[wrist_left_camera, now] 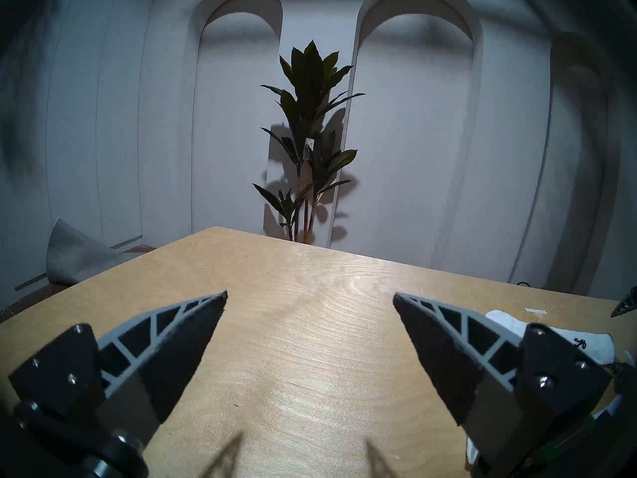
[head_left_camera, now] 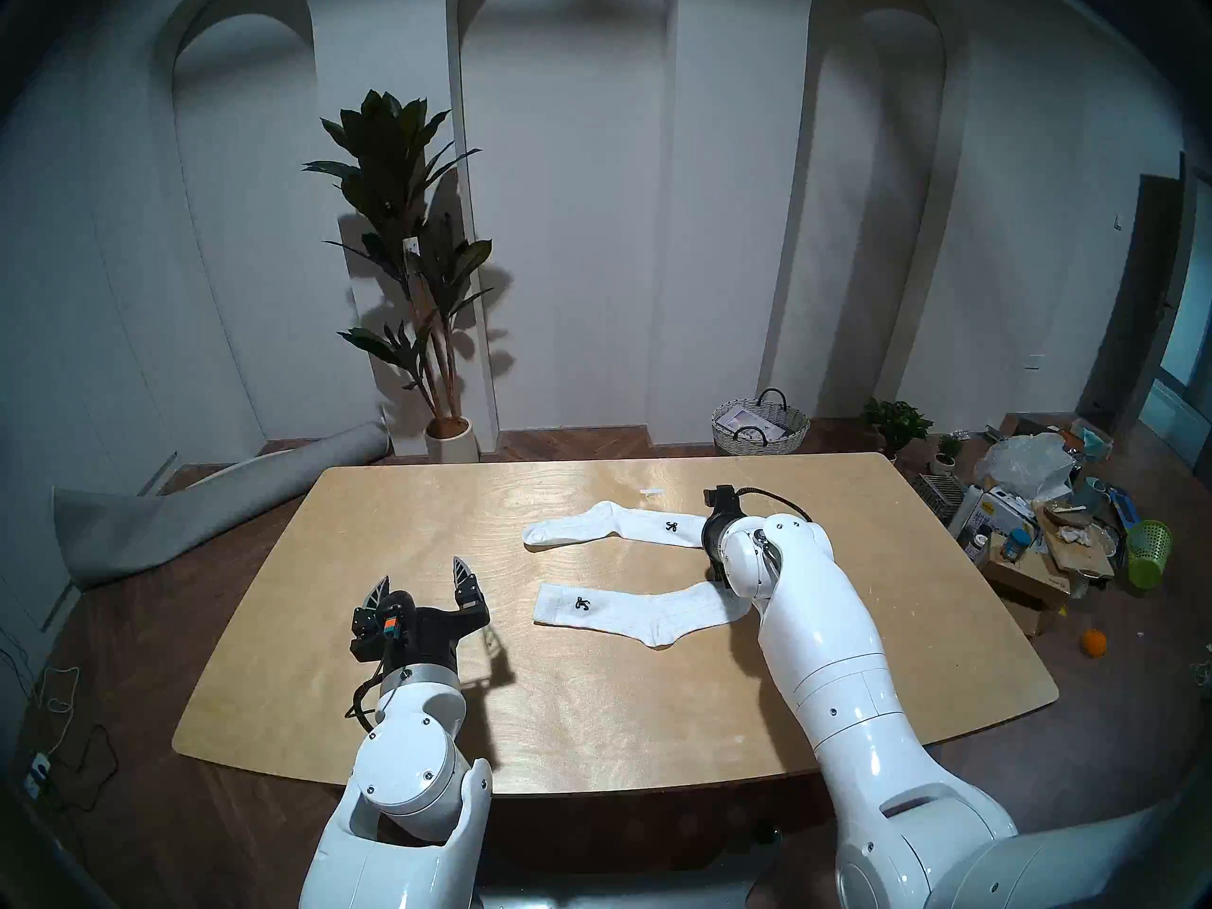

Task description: Fold socks in half once and place them neatly on the table

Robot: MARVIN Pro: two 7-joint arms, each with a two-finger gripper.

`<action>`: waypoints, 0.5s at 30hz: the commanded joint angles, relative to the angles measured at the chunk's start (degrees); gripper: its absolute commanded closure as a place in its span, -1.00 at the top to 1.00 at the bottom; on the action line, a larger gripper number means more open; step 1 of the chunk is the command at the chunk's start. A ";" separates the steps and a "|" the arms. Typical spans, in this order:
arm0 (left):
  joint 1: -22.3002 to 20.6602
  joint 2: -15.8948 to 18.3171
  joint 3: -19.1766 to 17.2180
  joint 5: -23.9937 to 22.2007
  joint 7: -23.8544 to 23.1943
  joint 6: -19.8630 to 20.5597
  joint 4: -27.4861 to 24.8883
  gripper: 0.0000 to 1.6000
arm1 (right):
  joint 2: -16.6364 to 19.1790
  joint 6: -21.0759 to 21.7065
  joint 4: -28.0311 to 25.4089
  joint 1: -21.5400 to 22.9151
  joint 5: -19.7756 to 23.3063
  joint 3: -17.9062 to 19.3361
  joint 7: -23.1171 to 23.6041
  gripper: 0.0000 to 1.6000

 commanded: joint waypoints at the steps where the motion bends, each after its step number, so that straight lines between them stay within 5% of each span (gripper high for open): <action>1: 0.38 0.24 -0.32 -0.36 -0.37 -1.04 -1.23 1.00 | -0.44 0.50 1.43 -1.70 -0.89 -1.86 -0.61 1.00; 2: 0.47 0.25 -0.35 -0.46 -0.39 -1.09 -1.25 1.00 | -0.35 0.48 1.52 -1.73 -1.09 -2.03 -0.60 1.00; 3: 0.55 0.25 -0.38 -0.53 -0.41 -1.14 -1.27 1.00 | -0.34 0.46 1.66 -1.79 -1.16 -2.06 -0.46 0.70; 4: 0.63 0.24 -0.41 -0.61 -0.41 -1.16 -1.29 1.00 | -0.30 0.41 1.93 -1.78 -1.38 -2.18 -0.27 0.70; 8: 0.92 0.26 -0.50 -0.81 -0.37 -1.42 -1.35 1.00 | -0.11 0.33 2.96 -1.51 -1.98 -2.43 -0.18 0.02; 13: 1.09 0.29 -0.59 -1.03 -0.36 -1.57 -1.43 1.00 | 0.05 0.35 3.97 -1.41 -2.31 -2.39 0.18 -0.18; 15: 1.12 0.34 -0.58 -1.09 -0.38 -1.70 -1.40 1.00 | 0.27 0.42 3.75 -1.53 -2.54 -2.36 0.28 -0.82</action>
